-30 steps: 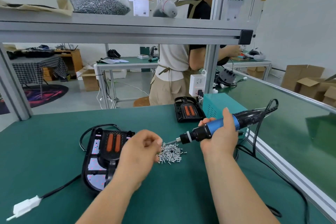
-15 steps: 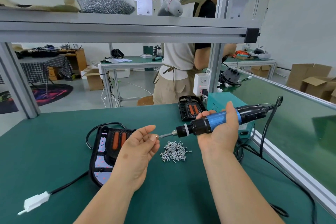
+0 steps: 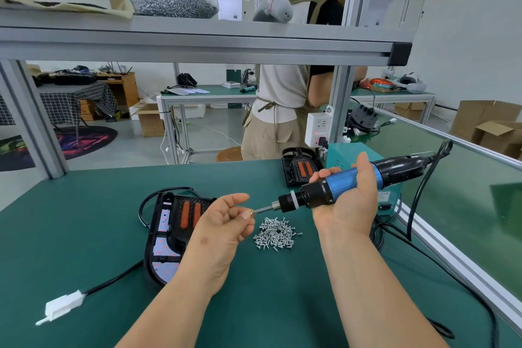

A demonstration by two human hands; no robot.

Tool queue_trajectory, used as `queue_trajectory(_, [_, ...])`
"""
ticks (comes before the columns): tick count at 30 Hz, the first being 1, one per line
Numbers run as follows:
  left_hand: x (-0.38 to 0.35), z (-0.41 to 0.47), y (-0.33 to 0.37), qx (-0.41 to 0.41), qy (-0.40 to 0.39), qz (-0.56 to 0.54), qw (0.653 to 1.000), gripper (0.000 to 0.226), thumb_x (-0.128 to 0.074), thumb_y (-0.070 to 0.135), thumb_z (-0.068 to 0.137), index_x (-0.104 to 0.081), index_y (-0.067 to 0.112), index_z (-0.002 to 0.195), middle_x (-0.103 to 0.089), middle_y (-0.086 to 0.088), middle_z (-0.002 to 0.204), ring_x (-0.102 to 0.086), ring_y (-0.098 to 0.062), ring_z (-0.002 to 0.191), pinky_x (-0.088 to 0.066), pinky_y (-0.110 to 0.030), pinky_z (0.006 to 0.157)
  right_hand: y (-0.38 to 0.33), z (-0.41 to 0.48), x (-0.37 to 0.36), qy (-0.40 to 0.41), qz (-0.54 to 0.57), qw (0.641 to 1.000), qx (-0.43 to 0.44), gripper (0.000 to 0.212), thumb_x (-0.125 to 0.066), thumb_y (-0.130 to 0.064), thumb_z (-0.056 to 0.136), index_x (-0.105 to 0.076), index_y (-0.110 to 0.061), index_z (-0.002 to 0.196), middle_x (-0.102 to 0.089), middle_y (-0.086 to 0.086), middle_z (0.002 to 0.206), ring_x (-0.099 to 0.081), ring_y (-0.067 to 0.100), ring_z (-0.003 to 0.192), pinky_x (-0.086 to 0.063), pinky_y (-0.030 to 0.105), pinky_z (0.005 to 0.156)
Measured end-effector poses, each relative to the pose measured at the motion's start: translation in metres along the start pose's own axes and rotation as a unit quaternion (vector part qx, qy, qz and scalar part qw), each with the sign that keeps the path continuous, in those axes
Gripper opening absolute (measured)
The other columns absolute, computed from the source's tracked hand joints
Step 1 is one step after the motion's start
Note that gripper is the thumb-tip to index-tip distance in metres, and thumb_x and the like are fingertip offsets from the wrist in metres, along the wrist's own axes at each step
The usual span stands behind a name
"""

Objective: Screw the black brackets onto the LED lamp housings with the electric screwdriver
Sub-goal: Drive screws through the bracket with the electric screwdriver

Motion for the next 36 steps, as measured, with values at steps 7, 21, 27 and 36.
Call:
queue_trajectory(7, [0.005, 0.002, -0.002, 0.012, 0.001, 0.038, 0.999, 0.024, -0.054, -0.004, 0.097, -0.064, 0.016, 0.107, -0.064, 0.008, 0.065, -0.061, -0.005, 0.062, -0.052, -0.020, 0.067, 0.000, -0.007, -0.004, -0.036, -0.034, 0.998, 0.025, 0.024, -0.068, -0.028, 0.091, -0.051, -0.013, 0.098, -0.052, 0.001, 0.059, -0.052, 0.017, 0.049, -0.051, 0.028, 0.054])
queue_trajectory(21, [0.058, 0.006, 0.066, -0.104, 0.138, 0.286, 0.942, 0.038, -0.058, 0.034, 0.097, -0.054, 0.034, 0.135, -0.062, 0.019, 0.104, -0.061, -0.013, 0.105, -0.042, -0.029, 0.093, -0.005, -0.014, -0.015, -0.055, -0.025, 0.997, 0.042, 0.033, -0.067, -0.028, 0.091, -0.044, -0.012, 0.108, -0.052, 0.001, 0.057, -0.052, 0.017, 0.046, -0.051, 0.027, 0.054])
queue_trajectory(27, [0.128, -0.004, 0.046, 0.049, 0.168, 0.278, 0.945, 0.037, -0.052, 0.046, 0.098, -0.064, 0.021, 0.123, -0.069, -0.006, 0.116, -0.061, -0.025, 0.108, -0.046, -0.041, 0.100, 0.038, -0.039, -0.030, -0.145, -0.055, 0.987, -0.032, 0.044, -0.073, -0.028, 0.081, -0.042, -0.013, 0.108, -0.050, 0.003, 0.061, -0.052, 0.018, 0.048, -0.051, 0.030, 0.055])
queue_trajectory(36, [0.123, -0.026, 0.007, 0.161, -0.021, 0.112, 0.980, 0.102, -0.086, 0.024, 0.069, -0.023, 0.049, 0.146, -0.075, 0.010, 0.110, -0.074, -0.014, 0.096, -0.060, -0.031, 0.067, 0.100, -0.060, -0.049, -0.175, -0.117, 0.976, -0.060, 0.029, -0.072, -0.023, 0.077, -0.049, -0.014, 0.091, -0.047, 0.007, 0.064, -0.048, 0.022, 0.049, -0.048, 0.032, 0.052])
Point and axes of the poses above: each hand's wrist, its own z-axis towards the middle knuckle, its own x-axis out of the back of the hand, y = z × x, the point moved 2 cm from there along z, towards the middle knuckle
